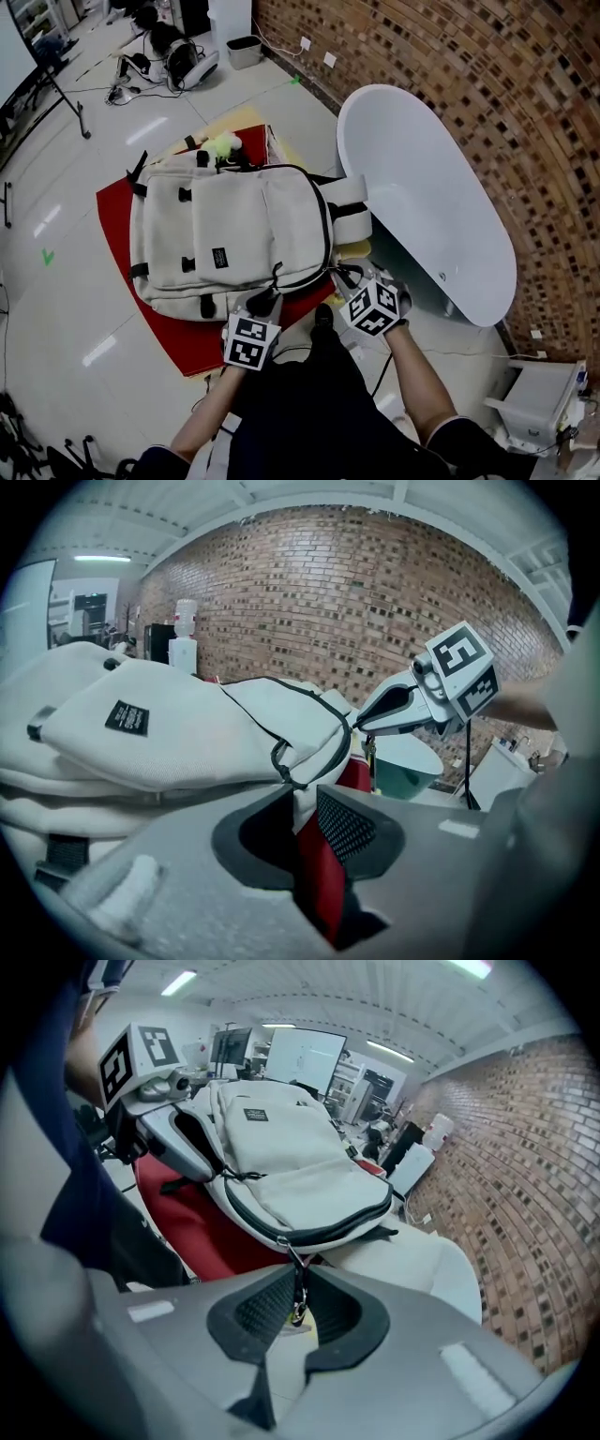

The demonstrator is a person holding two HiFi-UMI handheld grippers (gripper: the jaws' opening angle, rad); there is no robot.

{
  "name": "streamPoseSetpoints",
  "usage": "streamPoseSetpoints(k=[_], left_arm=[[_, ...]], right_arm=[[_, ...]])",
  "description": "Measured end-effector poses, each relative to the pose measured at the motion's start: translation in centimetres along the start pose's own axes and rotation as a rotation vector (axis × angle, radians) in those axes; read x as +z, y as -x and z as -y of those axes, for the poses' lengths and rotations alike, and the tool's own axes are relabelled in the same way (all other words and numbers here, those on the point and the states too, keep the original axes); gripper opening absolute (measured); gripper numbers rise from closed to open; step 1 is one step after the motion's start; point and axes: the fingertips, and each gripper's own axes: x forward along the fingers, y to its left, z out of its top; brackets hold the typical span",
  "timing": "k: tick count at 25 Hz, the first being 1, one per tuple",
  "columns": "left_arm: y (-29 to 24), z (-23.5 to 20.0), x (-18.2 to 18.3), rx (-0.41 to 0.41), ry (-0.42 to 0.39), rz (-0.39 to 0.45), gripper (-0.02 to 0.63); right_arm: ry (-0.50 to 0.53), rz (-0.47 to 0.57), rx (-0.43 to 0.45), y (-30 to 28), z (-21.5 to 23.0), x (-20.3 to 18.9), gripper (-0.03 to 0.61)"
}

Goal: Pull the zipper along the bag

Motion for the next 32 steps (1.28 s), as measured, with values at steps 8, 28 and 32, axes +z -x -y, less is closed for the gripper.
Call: streamPoseSetpoints(k=[8, 28, 32], left_arm=[[-1.5, 1.5, 5.6, 0.268, 0.037, 0.1, 0.081], [-9.8, 3.4, 10.9, 0.097, 0.151, 0.062, 0.129], [-10.6, 3.0, 9.8, 0.061, 0.204, 0.064, 0.123]], right_arm=[[0.204, 0.168, 0.141, 0.4, 4.7, 2.1, 0.046], [0.48, 0.121, 0.317, -1.3, 10.0, 3.6, 0.048], [0.522, 0.076, 0.347, -2.4, 10.4, 3.7, 0.048]])
